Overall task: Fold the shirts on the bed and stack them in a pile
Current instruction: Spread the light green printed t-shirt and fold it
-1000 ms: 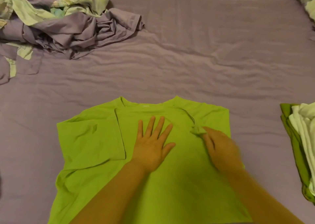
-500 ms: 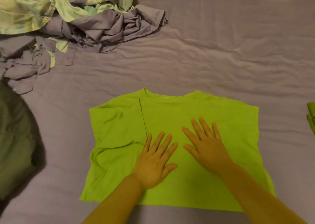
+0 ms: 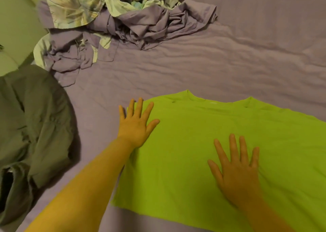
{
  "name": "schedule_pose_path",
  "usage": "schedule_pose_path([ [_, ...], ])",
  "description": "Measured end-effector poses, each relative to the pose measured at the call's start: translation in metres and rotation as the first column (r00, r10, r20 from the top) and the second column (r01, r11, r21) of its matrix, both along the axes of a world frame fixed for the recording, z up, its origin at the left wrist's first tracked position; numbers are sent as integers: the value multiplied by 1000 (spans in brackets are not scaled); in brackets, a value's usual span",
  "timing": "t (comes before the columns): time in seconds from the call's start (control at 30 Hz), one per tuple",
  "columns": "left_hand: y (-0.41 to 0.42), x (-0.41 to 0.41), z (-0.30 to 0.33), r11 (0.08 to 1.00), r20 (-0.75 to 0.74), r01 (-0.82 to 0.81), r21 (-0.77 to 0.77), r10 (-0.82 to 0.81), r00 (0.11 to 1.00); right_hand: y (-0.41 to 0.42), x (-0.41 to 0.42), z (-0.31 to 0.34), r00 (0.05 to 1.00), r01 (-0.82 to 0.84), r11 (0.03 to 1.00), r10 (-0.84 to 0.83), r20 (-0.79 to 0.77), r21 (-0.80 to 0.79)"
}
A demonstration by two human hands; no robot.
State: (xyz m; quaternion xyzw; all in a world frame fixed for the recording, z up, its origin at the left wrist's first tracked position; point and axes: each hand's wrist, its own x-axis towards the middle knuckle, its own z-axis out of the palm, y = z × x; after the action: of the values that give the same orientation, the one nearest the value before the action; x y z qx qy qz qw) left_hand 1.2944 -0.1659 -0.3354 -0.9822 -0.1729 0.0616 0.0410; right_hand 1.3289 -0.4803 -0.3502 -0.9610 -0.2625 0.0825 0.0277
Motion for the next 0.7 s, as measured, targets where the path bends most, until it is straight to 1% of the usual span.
schedule_pose_path([
  [0.07,-16,-8,-4,979,12,-173,-107,176,984,-1,1,-4,1000,-12,1000,12,12,9],
  [0.13,-35,-19,-5,931,26,-316,-181,326,945,-1,0,-5,999,-14,1000,13,34,17],
  [0.23,-53,-41,4,871,70,-415,-261,446,892,0,-2,0,999,0,1000,0,34,10],
  [0.3,-57,-51,13,821,124,-477,-314,534,836,-1,-3,5,1000,12,1000,-12,20,9],
  [0.37,-57,-54,22,747,148,-515,-421,616,774,0,-4,11,1000,29,1000,-29,-11,2],
  [0.4,-54,-53,21,674,137,-510,-535,665,734,3,-6,14,998,45,999,-45,-31,2],
  [0.43,-50,-51,22,570,111,-492,-659,720,685,8,-8,16,996,65,998,-65,-63,3],
  [0.47,-45,-48,24,444,57,-483,-755,778,626,14,-10,19,993,78,997,-76,-92,11],
  [0.5,-40,-46,26,319,-24,-499,-806,825,565,23,-13,22,992,75,997,-72,-108,26],
  [0.53,-36,-44,27,216,-105,-524,-824,850,516,33,-16,25,993,58,997,-53,-109,46],
  [0.57,-33,-42,28,144,-161,-530,-836,858,488,44,-19,27,994,32,997,-24,-110,72],
  [0.6,-30,-41,29,89,-194,-508,-857,858,476,56,-22,28,993,9,994,3,-119,105],
  [0.63,-29,-40,31,40,-213,-454,-890,844,492,69,-25,31,987,7,991,15,-163,134],
  [0.67,-31,-40,36,-18,-239,-387,-922,814,530,82,-27,35,976,21,984,18,-216,174],
  [0.7,-35,-40,46,-102,-282,-326,-940,771,571,95,-29,40,962,46,970,21,-271,239],
])
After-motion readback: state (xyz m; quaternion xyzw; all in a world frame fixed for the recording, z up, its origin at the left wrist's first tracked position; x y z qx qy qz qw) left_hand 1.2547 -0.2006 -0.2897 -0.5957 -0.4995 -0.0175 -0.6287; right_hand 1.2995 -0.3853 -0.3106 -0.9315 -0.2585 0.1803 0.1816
